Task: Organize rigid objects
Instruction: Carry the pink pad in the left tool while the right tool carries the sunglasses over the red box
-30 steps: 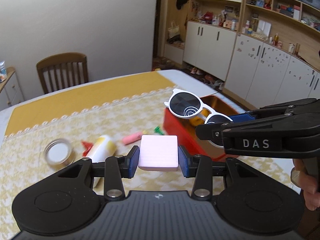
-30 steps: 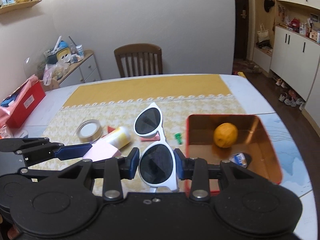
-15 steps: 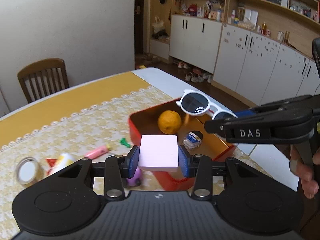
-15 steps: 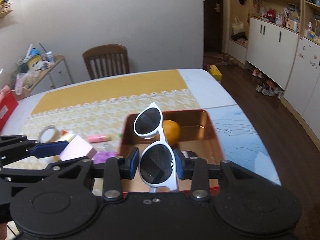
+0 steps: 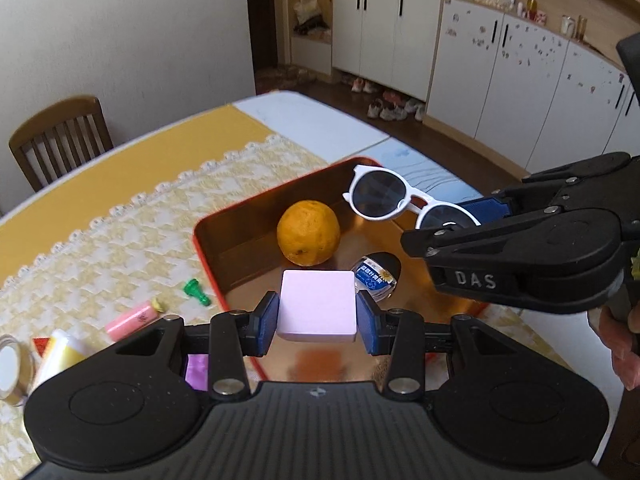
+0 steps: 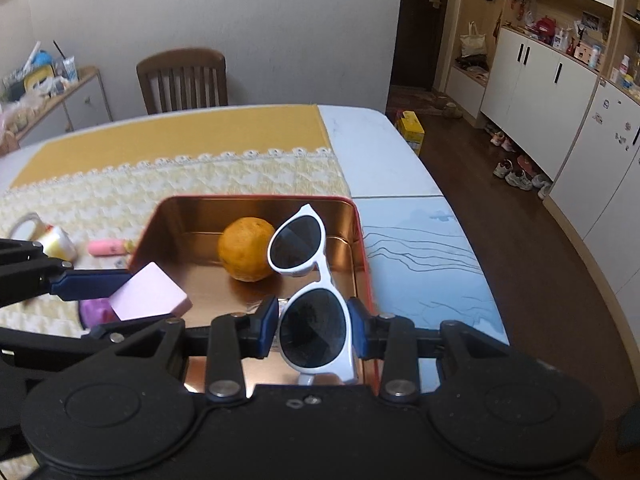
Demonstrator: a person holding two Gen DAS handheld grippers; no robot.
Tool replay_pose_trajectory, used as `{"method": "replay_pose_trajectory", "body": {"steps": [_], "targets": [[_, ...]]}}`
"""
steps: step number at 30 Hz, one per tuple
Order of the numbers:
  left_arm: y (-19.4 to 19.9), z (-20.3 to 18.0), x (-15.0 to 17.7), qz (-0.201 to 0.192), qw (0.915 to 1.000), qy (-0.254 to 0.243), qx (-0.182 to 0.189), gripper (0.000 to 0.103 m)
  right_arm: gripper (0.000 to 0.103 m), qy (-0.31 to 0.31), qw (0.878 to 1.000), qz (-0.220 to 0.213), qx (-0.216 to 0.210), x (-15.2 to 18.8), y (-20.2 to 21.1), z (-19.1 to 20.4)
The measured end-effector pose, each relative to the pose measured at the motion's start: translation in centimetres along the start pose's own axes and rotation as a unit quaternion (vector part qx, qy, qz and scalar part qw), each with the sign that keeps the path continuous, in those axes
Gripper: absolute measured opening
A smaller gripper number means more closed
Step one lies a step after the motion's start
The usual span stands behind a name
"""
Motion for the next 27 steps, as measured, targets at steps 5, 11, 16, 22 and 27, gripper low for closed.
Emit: {"method": "replay_pose_trajectory", "body": {"steps": [5,11,16,22,27], "targets": [[-2.3,-0.1,0.0,0.019,0.9996,-0.011,-0.018,0.041,0.036,0.012,1.0,0.027,-0.003,0.1,-2.3,-0.1],[-4.2,-0.5,0.3,0.042,0.9988,-0.014,-0.021,0.041,0.036,0.019,0.998,0.057,0.005,0.4,-4.2,-0.3],[-5.4,-0.4,0.6,0.059,0.9981,-0.002,-0.021,0.041,0.036,0.021,0.997,0.068,0.001,0.3,-4.8,-0.1],[-6.2,-0.2,0.8,0.072,0.9972,0.013,-0.015,0.041,0.036,0.0,0.997,0.082,-0.007,0.7,-5.2,-0.4],[-6.7,-0.5,0.9,0.078,0.9967,0.002,-0.022,0.041,0.036,-0.008,0.996,0.085,-0.013,0.7,-5.4,-0.5]]}}
Point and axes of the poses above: each gripper's, at about its wrist camera, not at the fingertips, and y roughly against the way its jaws point, z to its left, x to its underside, the point moved 6 cm from there along -y, roughly the way its jaws point, and after that the axes turned 14 degrees about -z, right-handed, at the moved point
